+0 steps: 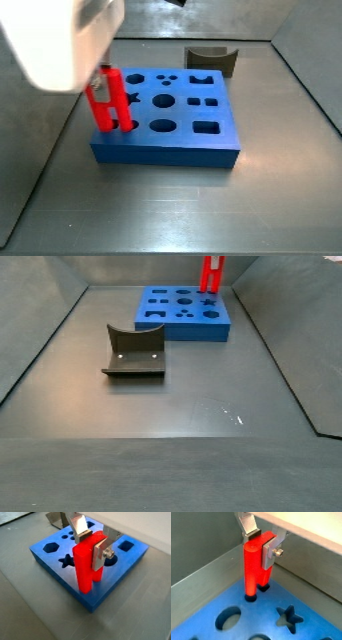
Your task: Insert the square-circle object.
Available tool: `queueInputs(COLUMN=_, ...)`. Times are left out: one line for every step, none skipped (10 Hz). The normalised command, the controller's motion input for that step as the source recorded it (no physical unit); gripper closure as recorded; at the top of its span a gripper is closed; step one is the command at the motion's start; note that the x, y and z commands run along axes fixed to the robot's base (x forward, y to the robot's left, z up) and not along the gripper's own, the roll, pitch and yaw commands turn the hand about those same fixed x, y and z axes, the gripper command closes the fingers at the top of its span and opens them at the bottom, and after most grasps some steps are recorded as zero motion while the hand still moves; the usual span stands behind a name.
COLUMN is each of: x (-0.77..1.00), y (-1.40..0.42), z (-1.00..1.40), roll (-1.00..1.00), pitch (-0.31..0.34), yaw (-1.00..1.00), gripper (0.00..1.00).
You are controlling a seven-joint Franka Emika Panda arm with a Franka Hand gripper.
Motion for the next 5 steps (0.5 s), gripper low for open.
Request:
queueInputs(x=0.01, y=0.06, z=-0.31, roll=-0.01, pitch=0.063, yaw=-0.2, gripper=1.0)
queueInputs(x=0.21, y=0.14, z=-0.41, roll=-0.05, pitch=0.116, yaw=-0.17, gripper=1.0)
queueInputs(x=0.28, y=0.13, z=-0.59, roll=-0.18, pitch=0.054, yaw=-0.1, gripper=1.0)
queueInputs(x=0.39, y=0.06, z=-0.62, roll=-0.13, pitch=0.113, yaw=-0.12, gripper=1.0)
queueInputs(x=0.23, y=0.02, z=-0.58, roll=-0.15, pitch=0.06, yaw=-0.09, gripper=1.0)
